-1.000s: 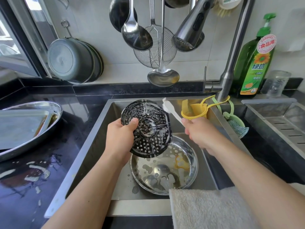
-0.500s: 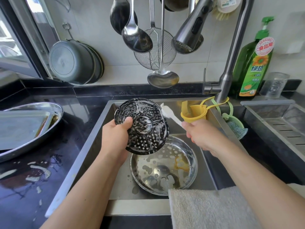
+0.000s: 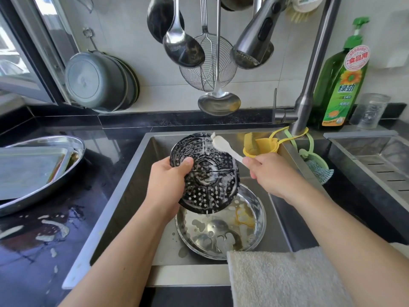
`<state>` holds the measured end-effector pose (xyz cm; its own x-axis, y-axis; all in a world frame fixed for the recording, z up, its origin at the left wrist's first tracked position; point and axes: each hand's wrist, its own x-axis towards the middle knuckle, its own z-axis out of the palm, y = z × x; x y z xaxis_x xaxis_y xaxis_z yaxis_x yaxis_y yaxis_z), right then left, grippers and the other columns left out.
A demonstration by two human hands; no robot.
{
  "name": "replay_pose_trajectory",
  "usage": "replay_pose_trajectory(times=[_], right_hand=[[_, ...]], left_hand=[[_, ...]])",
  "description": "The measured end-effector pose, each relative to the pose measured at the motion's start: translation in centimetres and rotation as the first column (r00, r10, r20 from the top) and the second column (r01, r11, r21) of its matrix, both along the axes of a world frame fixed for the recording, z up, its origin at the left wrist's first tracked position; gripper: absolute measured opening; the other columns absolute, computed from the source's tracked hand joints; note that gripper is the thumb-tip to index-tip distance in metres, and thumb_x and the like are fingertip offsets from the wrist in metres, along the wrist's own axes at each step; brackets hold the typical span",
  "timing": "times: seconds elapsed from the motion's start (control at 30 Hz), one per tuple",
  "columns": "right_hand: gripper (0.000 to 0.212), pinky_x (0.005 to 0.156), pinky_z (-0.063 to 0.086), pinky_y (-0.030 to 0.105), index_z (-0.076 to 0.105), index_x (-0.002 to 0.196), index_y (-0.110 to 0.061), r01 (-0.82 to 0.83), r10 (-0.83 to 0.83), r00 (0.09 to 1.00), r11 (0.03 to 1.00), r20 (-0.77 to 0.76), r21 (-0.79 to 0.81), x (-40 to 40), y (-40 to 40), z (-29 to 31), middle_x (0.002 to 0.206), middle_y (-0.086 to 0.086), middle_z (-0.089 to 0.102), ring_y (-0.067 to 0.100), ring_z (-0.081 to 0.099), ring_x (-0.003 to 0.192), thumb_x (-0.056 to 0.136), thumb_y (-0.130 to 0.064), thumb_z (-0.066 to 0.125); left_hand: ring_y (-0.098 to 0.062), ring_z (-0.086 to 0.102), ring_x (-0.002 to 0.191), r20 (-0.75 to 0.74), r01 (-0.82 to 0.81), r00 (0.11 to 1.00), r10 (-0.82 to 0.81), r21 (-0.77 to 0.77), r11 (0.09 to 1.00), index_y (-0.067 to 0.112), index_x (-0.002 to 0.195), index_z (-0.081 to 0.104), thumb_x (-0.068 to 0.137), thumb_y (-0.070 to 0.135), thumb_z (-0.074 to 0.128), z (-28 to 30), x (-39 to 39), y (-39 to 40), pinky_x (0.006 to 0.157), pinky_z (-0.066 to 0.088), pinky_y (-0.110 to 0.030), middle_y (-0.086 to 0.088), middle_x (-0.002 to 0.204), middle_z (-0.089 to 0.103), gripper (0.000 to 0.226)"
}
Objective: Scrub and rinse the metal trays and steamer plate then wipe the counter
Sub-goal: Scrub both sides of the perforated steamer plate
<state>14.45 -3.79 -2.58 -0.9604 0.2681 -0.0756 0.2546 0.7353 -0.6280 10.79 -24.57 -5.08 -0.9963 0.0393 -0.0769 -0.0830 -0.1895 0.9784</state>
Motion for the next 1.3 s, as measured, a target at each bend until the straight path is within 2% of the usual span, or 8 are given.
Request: replay_pose_trajectory(times=[0.13, 0.27, 0.43, 0.57, 0.73, 0.87, 1.03, 1.3], right_hand=[[0.05, 0.056, 0.034, 0.03, 0.062, 0.076, -0.012, -0.049, 0.039, 0.984, 0.997, 0.174, 0.053, 0.6, 0.5, -0.1, 0.068, 0.002, 0.054, 0.018, 0.049, 0.062, 0.106, -0.047, 0.042], [0.05, 0.057, 0.033, 0.031, 0.062, 0.081, -0.01, 0.012, -0.017, 0.997, 0.998, 0.075, 0.069, 0.1, 0.0, 0.2, 0.069, 0.003, 0.052, 0.021, 0.049, 0.065, 0.107, -0.046, 0.039], [0.049, 0.053, 0.035, 0.027, 0.062, 0.076, -0.014, -0.122, 0.102, 0.934, 0.992, 0.342, 0.039, 1.2, 0.1, -0.3, 0.071, 0.002, 0.056, 0.019, 0.046, 0.06, 0.104, -0.05, 0.045], [0.049, 0.056, 0.034, 0.03, 0.062, 0.08, -0.011, -0.035, 0.031, 0.987, 0.999, 0.155, 0.019, 0.3, -0.4, 0.0, 0.069, 0.004, 0.053, 0.021, 0.047, 0.062, 0.106, -0.047, 0.041], [0.048, 0.051, 0.035, 0.027, 0.063, 0.079, -0.014, -0.18, 0.171, 0.911, 0.984, 0.376, -0.01, 1.6, -0.6, -0.7, 0.071, 0.0, 0.056, 0.016, 0.044, 0.057, 0.104, -0.051, 0.044], [0.049, 0.051, 0.034, 0.027, 0.061, 0.073, -0.015, -0.034, 0.045, 0.978, 0.998, 0.205, -0.056, 1.0, -1.4, -0.1, 0.066, 0.001, 0.055, 0.017, 0.045, 0.054, 0.105, -0.048, 0.045], [0.048, 0.059, 0.039, 0.029, 0.061, 0.071, -0.019, -0.263, 0.262, 0.922, 0.964, 0.286, -0.036, 2.1, -4.2, -1.3, 0.071, 0.001, 0.059, 0.019, 0.05, 0.06, 0.105, -0.048, 0.044], [0.051, 0.061, 0.04, 0.03, 0.06, 0.068, -0.018, -0.248, 0.249, 0.946, 0.968, 0.206, -0.031, 1.7, -6.1, -2.2, 0.064, -0.002, 0.059, 0.019, 0.054, 0.06, 0.104, -0.05, 0.045]], left_hand=[[-0.036, 0.077, 0.097, 0.042, -0.129, 0.991, 0.125, 0.09, 0.988, 0.003, 0.108, 0.07, 0.101, 0.003, 0.06, 0.1, -1.0, -1.3, 0.09, 0.06, -0.051, -0.014, 0.1, 0.08, 0.012], [-0.035, 0.077, 0.096, 0.047, -0.118, 0.992, 0.113, 0.113, 0.987, -0.001, 0.115, 0.068, 0.102, 0.002, 0.059, 0.1, -0.8, -0.9, 0.088, 0.061, -0.051, -0.017, 0.103, 0.079, 0.016], [-0.033, 0.078, 0.089, 0.123, -0.252, 0.965, 0.232, 0.183, 0.95, 0.003, 0.112, 0.068, 0.1, 0.003, 0.063, -0.2, -1.5, -2.0, 0.08, 0.063, -0.047, -0.016, 0.103, 0.079, 0.013], [-0.035, 0.078, 0.09, 0.143, -0.198, 0.975, 0.169, 0.221, 0.955, 0.002, 0.112, 0.065, 0.1, 0.002, 0.062, -0.2, -1.2, -1.2, 0.083, 0.062, -0.051, -0.017, 0.099, 0.079, 0.012], [-0.028, 0.079, 0.082, 0.135, -0.285, 0.957, 0.257, 0.269, 0.92, 0.01, 0.106, 0.067, 0.102, 0.004, 0.061, -0.4, -1.4, -1.5, 0.07, 0.064, -0.042, -0.013, 0.098, 0.079, 0.009], [-0.031, 0.078, 0.091, 0.127, -0.284, 0.959, 0.255, 0.361, 0.888, 0.01, 0.115, 0.066, 0.104, 0.005, 0.058, -0.5, -1.5, -1.2, 0.081, 0.064, -0.05, -0.014, 0.107, 0.078, 0.016], [-0.034, 0.078, 0.095, 0.15, -0.315, 0.949, 0.276, 0.459, 0.831, 0.006, 0.129, 0.063, 0.105, 0.01, 0.057, -0.9, -1.7, -1.3, 0.091, 0.059, -0.06, -0.015, 0.111, 0.078, 0.025], [-0.027, 0.077, 0.1, 0.138, -0.273, 0.962, 0.237, 0.542, 0.795, 0.016, 0.138, 0.056, 0.111, 0.02, 0.047, -1.0, -1.3, -0.5, 0.09, 0.061, -0.055, -0.01, 0.125, 0.073, 0.029]])
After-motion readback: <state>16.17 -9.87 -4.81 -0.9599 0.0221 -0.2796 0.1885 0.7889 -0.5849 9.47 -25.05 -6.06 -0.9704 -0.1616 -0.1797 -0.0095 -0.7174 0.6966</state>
